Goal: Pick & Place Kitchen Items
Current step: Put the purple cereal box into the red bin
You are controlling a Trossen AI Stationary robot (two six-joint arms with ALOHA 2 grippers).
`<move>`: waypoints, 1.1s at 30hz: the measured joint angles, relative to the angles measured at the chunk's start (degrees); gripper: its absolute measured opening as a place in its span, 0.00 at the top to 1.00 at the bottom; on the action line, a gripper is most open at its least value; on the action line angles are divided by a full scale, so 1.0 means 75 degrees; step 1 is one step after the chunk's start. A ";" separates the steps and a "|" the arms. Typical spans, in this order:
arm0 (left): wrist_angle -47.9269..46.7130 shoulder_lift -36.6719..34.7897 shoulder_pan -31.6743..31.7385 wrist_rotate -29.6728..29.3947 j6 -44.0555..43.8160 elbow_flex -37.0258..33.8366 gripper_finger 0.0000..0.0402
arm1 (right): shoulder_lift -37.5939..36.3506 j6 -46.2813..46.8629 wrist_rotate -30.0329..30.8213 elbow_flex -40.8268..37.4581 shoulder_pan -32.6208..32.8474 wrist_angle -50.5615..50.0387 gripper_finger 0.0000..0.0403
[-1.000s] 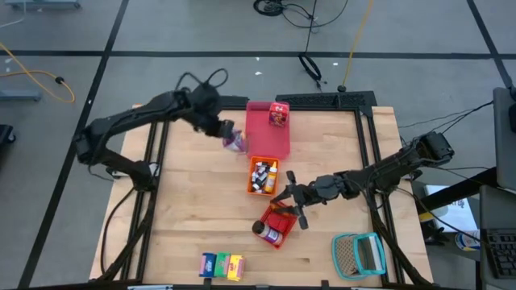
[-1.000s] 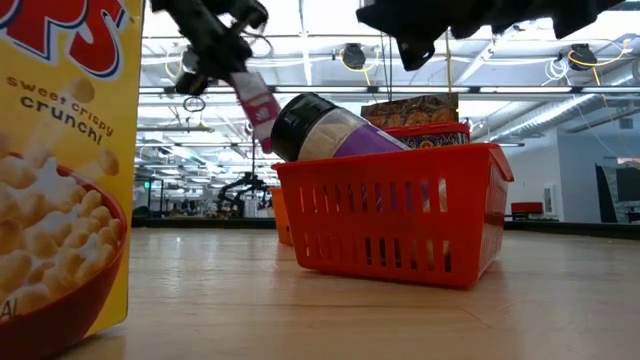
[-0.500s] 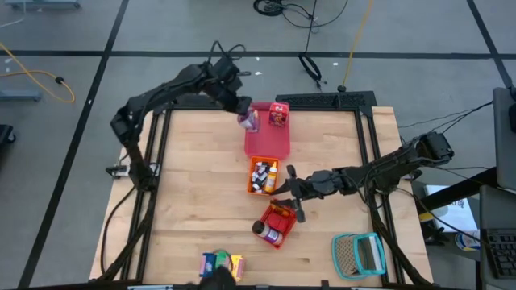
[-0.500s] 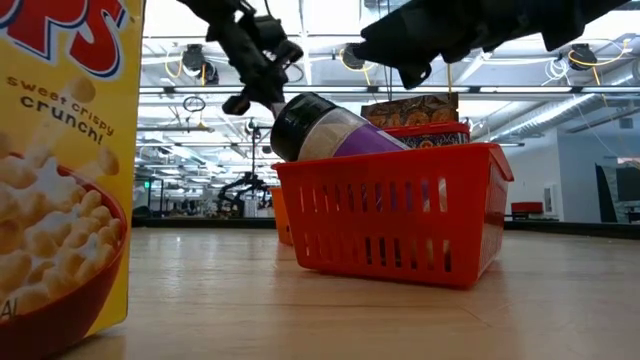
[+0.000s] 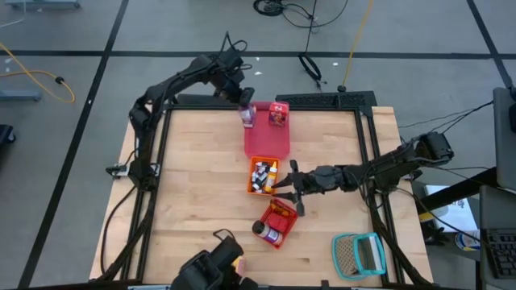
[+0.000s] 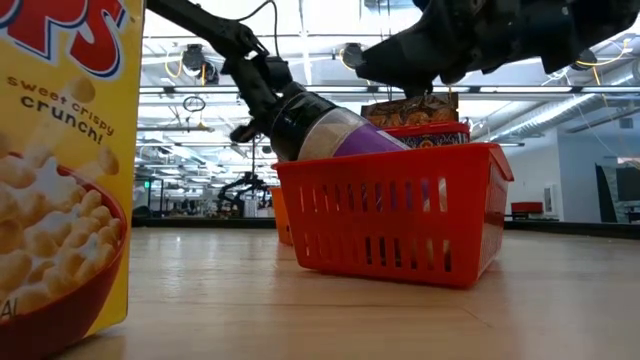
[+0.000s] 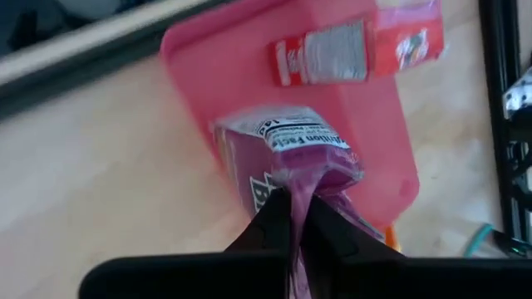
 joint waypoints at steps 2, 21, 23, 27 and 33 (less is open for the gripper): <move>-0.0004 0.0126 -0.0004 -0.0018 0.0132 0.0152 0.99 | 0.0000 0.0067 0.0001 -0.0012 -0.0074 0.0006 0.71; 0.0012 0.0227 0.0077 -0.0622 0.0152 0.0723 0.98 | 0.0000 0.0165 -0.0031 -0.0017 -0.0178 -0.0164 0.71; 0.0154 0.0224 0.0078 -0.0447 0.0057 0.0723 0.98 | 0.0000 0.0140 -0.0028 -0.0017 -0.0184 -0.0166 0.71; 0.0737 0.0224 -0.0005 -0.0183 -0.0063 0.0723 0.99 | 0.0000 0.0140 -0.0029 -0.0017 -0.0184 -0.0168 0.71; 0.0484 0.0335 0.0004 -0.0714 -0.0124 0.0711 0.99 | 0.0000 0.0151 -0.0031 -0.0017 -0.0184 -0.0172 0.71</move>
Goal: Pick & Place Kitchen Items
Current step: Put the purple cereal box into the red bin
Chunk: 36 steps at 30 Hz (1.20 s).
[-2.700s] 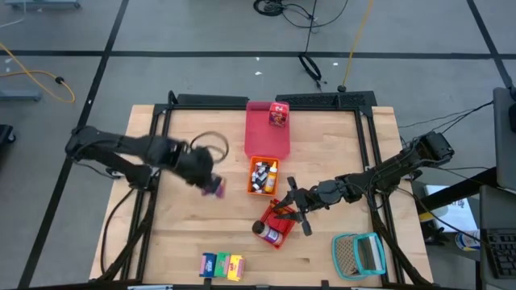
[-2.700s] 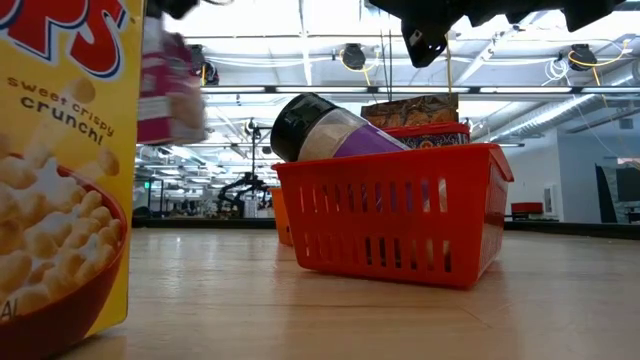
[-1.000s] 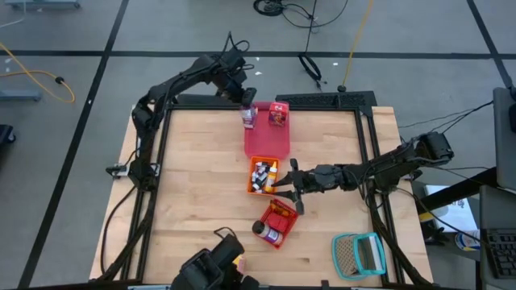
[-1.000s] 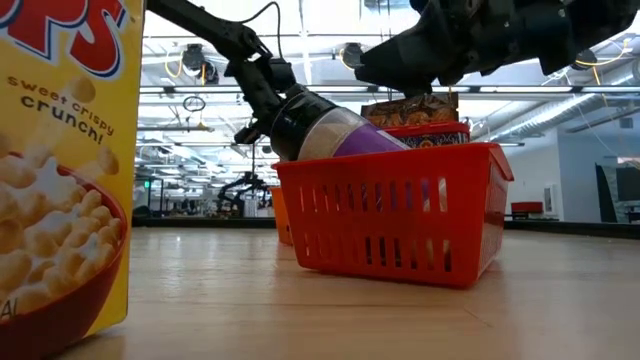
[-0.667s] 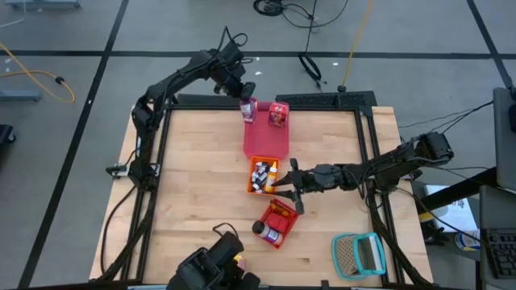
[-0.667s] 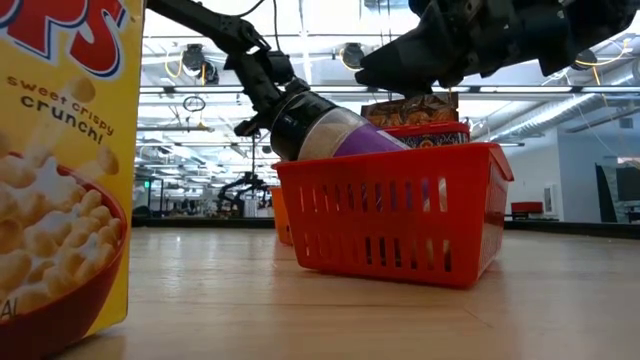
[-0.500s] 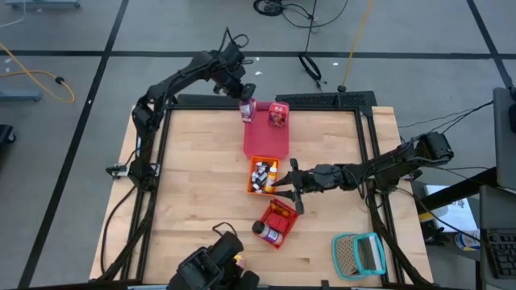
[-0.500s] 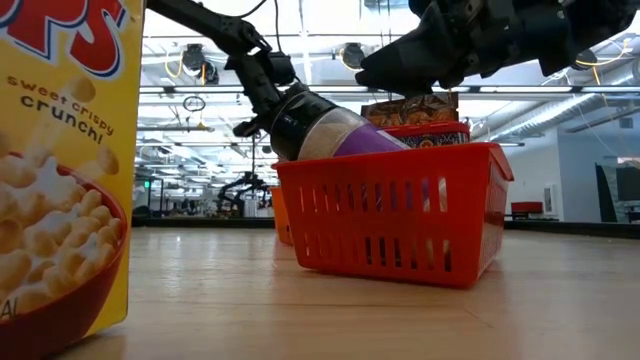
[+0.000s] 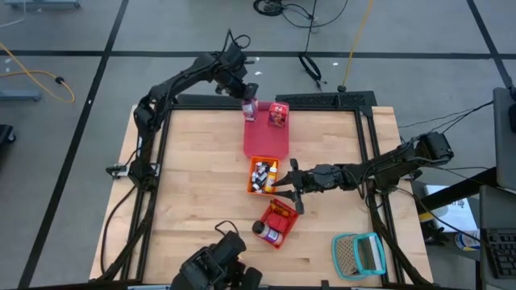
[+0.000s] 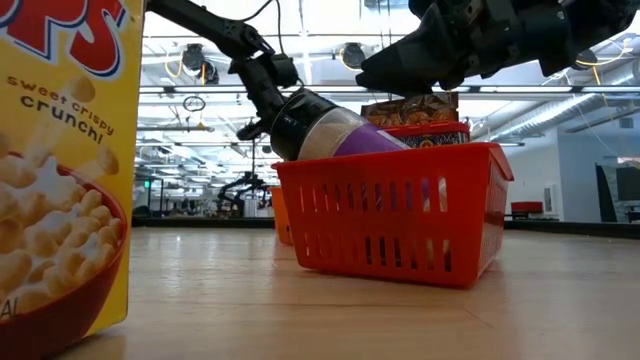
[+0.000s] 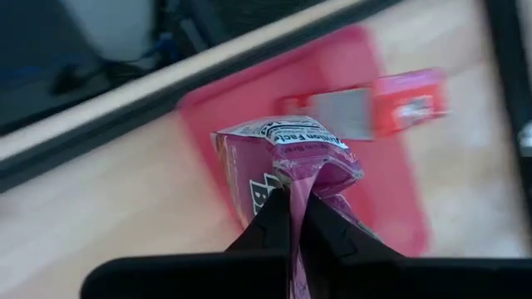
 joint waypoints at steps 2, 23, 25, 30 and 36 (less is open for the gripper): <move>-0.0083 -0.0004 0.0040 -0.0230 0.0025 0.0000 0.99 | 0.0001 -0.0010 0.0000 0.0000 0.0000 -0.0003 0.71; 0.0142 0.0606 0.0018 -0.0375 0.0016 0.0006 0.97 | 0.0006 -0.0041 0.0000 0.0000 -0.0003 -0.0117 0.71; 0.0143 0.0612 0.0037 -0.0379 0.0014 0.0006 0.97 | 0.0006 -0.0041 0.0000 0.0000 -0.0003 -0.0128 0.71; 0.0139 0.0612 0.0069 -0.0471 0.0004 0.0006 0.90 | 0.0007 -0.0041 0.0000 0.0000 -0.0003 -0.0137 0.71; 0.0222 0.0612 0.0076 -0.0592 -0.0140 0.0006 0.76 | 0.0008 -0.0041 0.0000 0.0000 -0.0003 -0.0174 0.71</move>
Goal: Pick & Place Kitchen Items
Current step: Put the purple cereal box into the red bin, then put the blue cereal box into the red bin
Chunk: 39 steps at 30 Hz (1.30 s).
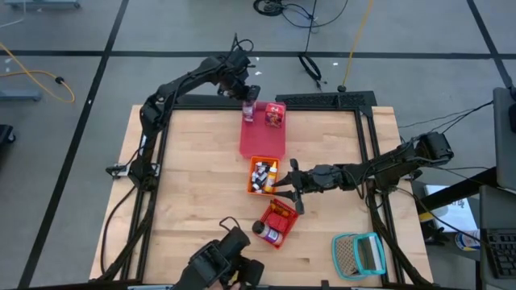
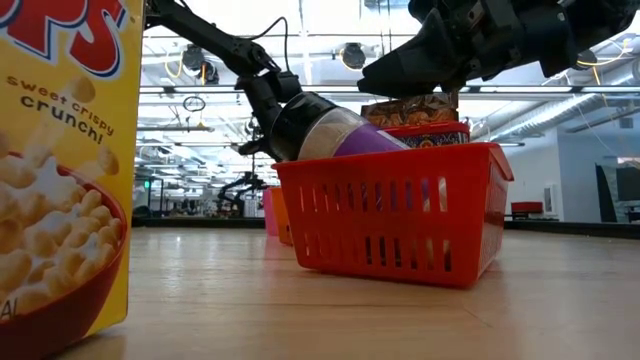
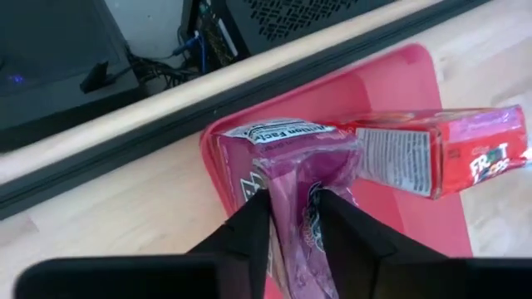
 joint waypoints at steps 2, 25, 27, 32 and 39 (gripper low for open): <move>0.0163 0.0000 -0.0005 -0.0012 0.0000 0.0000 0.72 | -0.0001 -0.0003 0.0000 0.0003 0.0000 -0.0004 0.71; -0.0622 -0.0643 -0.0188 0.0402 0.0475 0.0003 0.58 | -0.0003 -0.0117 0.0017 0.0003 0.0000 -0.0062 0.71; -0.1150 -0.0906 -0.0366 0.0015 0.0683 0.0003 0.58 | -0.0003 -0.0117 0.0020 0.0003 0.0000 -0.0062 0.71; -0.2759 -0.1476 -0.1132 -0.0755 0.1025 0.0009 0.58 | -0.0002 -0.0117 0.0027 0.0003 0.0001 -0.0064 0.71; -0.4352 -0.2117 -0.2908 -0.1444 0.0606 0.0009 0.58 | -0.0003 -0.0094 0.0029 0.0003 0.0002 -0.0168 0.71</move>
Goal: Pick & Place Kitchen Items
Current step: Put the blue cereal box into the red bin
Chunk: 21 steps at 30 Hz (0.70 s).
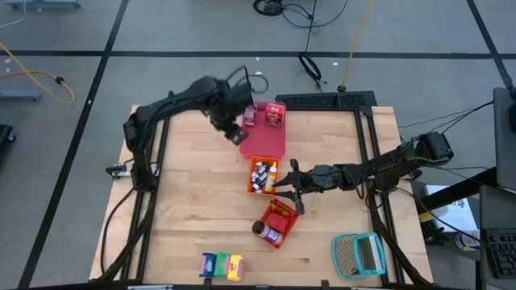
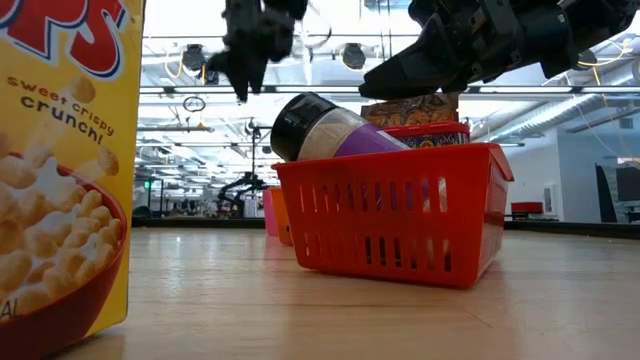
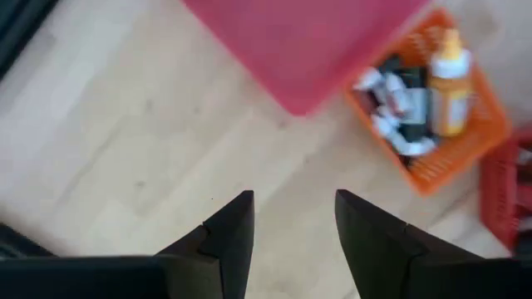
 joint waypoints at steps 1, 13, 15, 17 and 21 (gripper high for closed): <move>0.0003 -0.0085 -0.0299 -0.0097 -0.0231 0.0000 0.58 | 0.0001 0.0030 -0.0002 0.0000 -0.0002 -0.0004 0.71; 0.0032 -0.0500 -0.3854 -0.0394 -0.2277 -0.0003 0.58 | 0.0000 0.0380 -0.0026 0.0003 0.0001 -0.0228 0.71; 0.0033 -0.0473 -0.4391 -0.0358 -0.2609 -0.0003 0.58 | 0.0000 0.0449 -0.0029 0.0003 0.0001 -0.0260 0.71; 0.0019 -0.0446 -0.4903 -0.0401 -0.3083 -0.0004 0.58 | 0.0000 0.0617 -0.0029 0.0003 0.0001 -0.0321 0.71; 0.0035 -0.0438 -0.5853 -0.0804 -0.4516 -0.0009 0.58 | 0.0000 0.0779 -0.0032 0.0003 0.0007 -0.0406 0.71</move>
